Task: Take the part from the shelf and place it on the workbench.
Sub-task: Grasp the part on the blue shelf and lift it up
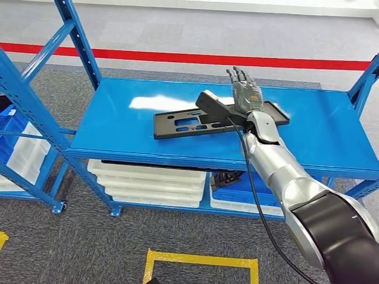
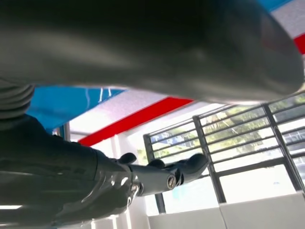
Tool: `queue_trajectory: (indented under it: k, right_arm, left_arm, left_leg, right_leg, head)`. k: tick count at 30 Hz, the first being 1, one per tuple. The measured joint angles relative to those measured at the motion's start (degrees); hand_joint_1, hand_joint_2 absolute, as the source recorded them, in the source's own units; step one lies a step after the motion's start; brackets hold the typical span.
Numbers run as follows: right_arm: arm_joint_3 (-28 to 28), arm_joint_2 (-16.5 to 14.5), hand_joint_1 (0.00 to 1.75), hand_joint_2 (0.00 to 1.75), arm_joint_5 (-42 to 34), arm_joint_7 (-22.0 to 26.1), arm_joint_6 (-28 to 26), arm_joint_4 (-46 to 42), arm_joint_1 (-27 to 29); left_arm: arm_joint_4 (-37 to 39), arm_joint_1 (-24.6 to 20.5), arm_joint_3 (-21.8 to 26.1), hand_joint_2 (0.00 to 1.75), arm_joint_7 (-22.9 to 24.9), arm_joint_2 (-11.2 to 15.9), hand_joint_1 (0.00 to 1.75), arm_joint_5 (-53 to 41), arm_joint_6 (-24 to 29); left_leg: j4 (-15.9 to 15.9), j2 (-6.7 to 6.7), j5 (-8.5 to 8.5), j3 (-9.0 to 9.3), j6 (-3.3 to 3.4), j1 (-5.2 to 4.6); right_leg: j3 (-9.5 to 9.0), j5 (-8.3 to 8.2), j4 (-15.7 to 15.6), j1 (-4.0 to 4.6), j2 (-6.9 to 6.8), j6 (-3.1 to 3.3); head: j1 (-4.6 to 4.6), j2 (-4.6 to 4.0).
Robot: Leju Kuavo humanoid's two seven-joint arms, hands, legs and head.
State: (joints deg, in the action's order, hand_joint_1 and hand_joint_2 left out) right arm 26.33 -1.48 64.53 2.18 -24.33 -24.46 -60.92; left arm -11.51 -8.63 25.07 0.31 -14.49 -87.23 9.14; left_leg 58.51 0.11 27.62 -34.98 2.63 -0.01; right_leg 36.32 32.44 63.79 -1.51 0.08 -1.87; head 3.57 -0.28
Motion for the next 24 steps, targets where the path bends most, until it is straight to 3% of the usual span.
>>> queue_trajectory:
  k: [2,3,4,5,7,9,12,14,15,17,19,20,22,24]
  right_arm:
    - [0.0,0.0,0.0,0.0,0.0,0.0,0.0,0.1,0.1]
    - [0.0,0.1,0.0,0.0,0.0,0.0,0.1,0.1,0.3]
    - [0.0,0.1,0.0,0.0,-0.1,0.0,0.1,0.1,0.4]
    - [0.0,0.1,0.0,0.0,-0.1,0.0,0.1,0.1,0.5]
    - [0.0,0.1,0.0,0.0,-0.1,0.0,0.1,0.1,0.4]
    - [0.0,0.1,0.0,0.0,-0.2,0.0,0.1,0.1,0.3]
    - [0.0,0.2,0.0,0.0,-0.2,0.0,0.2,0.1,0.4]
    - [0.0,0.2,0.0,0.0,-0.2,0.0,0.2,0.1,0.3]
    - [0.0,0.2,0.0,0.0,-0.2,0.0,0.2,0.1,0.2]
    - [0.0,0.2,0.0,0.0,-0.1,0.0,0.2,0.1,0.2]
    - [0.0,0.2,0.0,0.0,0.1,0.0,0.2,0.1,0.3]
    - [0.0,0.2,0.0,0.0,0.3,0.0,0.2,0.1,0.3]
    - [0.0,0.2,0.0,0.0,0.5,0.0,0.2,0.0,0.2]
    - [0.1,0.2,0.0,0.0,0.7,0.0,0.2,0.0,0.0]
  left_arm:
    - [0.0,0.0,0.0,0.0,0.0,0.0,0.0,0.0,0.0]
    - [0.0,0.1,0.0,0.0,0.0,0.0,0.0,0.0,0.0]
    - [0.0,0.1,0.0,0.0,0.0,0.0,0.0,0.0,0.0]
    - [0.0,0.2,0.0,0.0,0.0,0.0,0.0,0.0,0.0]
    - [0.0,0.1,0.0,0.0,0.0,0.0,0.0,0.0,0.0]
    - [0.0,0.1,0.0,0.0,0.0,0.0,0.0,0.0,0.0]
    - [0.0,0.1,0.0,0.0,0.0,0.0,0.0,0.0,0.0]
    - [0.0,0.1,0.0,0.0,0.0,0.0,0.0,0.0,0.0]
    - [0.0,0.0,0.0,0.0,0.0,0.1,0.0,0.0,0.0]
    - [0.0,0.0,0.0,0.0,0.0,0.1,0.0,0.0,-0.1]
    - [0.0,0.1,0.0,0.0,0.0,0.1,0.0,0.0,-0.1]
    - [0.0,0.1,0.0,0.0,0.0,0.1,0.0,0.0,-0.1]
    - [0.0,0.1,0.0,0.0,0.0,0.1,0.0,0.0,-0.1]
    - [0.0,0.0,0.0,0.0,0.0,0.1,0.0,0.0,-0.1]
  left_leg:
    - [0.0,0.01,-0.03,0.02,0.15,-0.06]
    - [0.0,0.01,-0.02,0.03,0.15,-0.08]
    - [0.0,0.0,-0.02,0.03,0.15,-0.08]
    - [0.1,0.0,0.0,0.06,0.12,-0.07]
    - [0.4,0.0,0.21,0.06,-0.16,-0.06]
    - [0.9,-0.05,0.5,-0.23,-0.64,-0.24]
    - [1.2,-0.09,0.56,-0.53,-1.13,-0.3]
    - [2.6,-0.1,1.75,-1.03,-1.64,-0.16]
    - [4.7,-0.11,3.12,-1.9,-2.0,-0.04]
    - [11.7,-0.11,6.54,-4.98,-2.66,0.26]
    - [16.6,-0.11,7.76,-7.2,-2.88,0.41]
    - [16.0,-0.12,6.81,-6.98,-2.78,0.43]
    - [9.4,-0.15,2.88,-4.02,-2.18,0.32]
    - [3.2,-0.19,0.45,-1.15,-1.47,-0.01]
  right_leg:
    - [3.21,3.36,7.1,0.05,0.02,-0.2]
    - [4.59,4.23,10.0,0.05,0.02,-0.32]
    - [5.14,4.05,11.1,0.06,0.01,-0.43]
    - [4.64,2.79,10.0,0.04,-0.01,-0.52]
    - [1.42,-1.06,3.0,-0.02,-0.07,-0.56]
    - [-1.06,-2.97,-2.6,0.03,-0.05,-0.23]
    - [-1.35,-3.03,-3.6,0.18,0.07,0.66]
    - [-1.41,-3.16,-3.6,-0.05,0.04,1.22]
    - [-1.45,-3.2,-3.7,-0.2,-0.02,1.44]
    - [-1.44,-3.16,-3.7,-0.22,-0.1,1.68]
    - [-1.46,-3.14,-3.6,-0.21,-0.12,1.71]
    - [-1.51,-3.12,-3.6,-0.2,-0.09,1.7]
    - [-1.67,-3.04,-3.7,-0.19,0.0,1.61]
    - [-1.68,-2.95,-3.7,-0.06,0.08,1.38]
  head:
    - [-0.01,0.0]
    - [-0.01,0.0]
    - [-0.01,0.0]
    - [-0.01,0.0]
    - [-0.01,0.0]
    - [0.01,0.0]
    - [0.01,0.0]
    - [0.04,0.0]
    - [0.05,0.0]
    - [0.08,0.0]
    - [0.08,0.0]
    - [0.08,0.0]
    - [0.08,0.0]
    - [0.06,0.0]
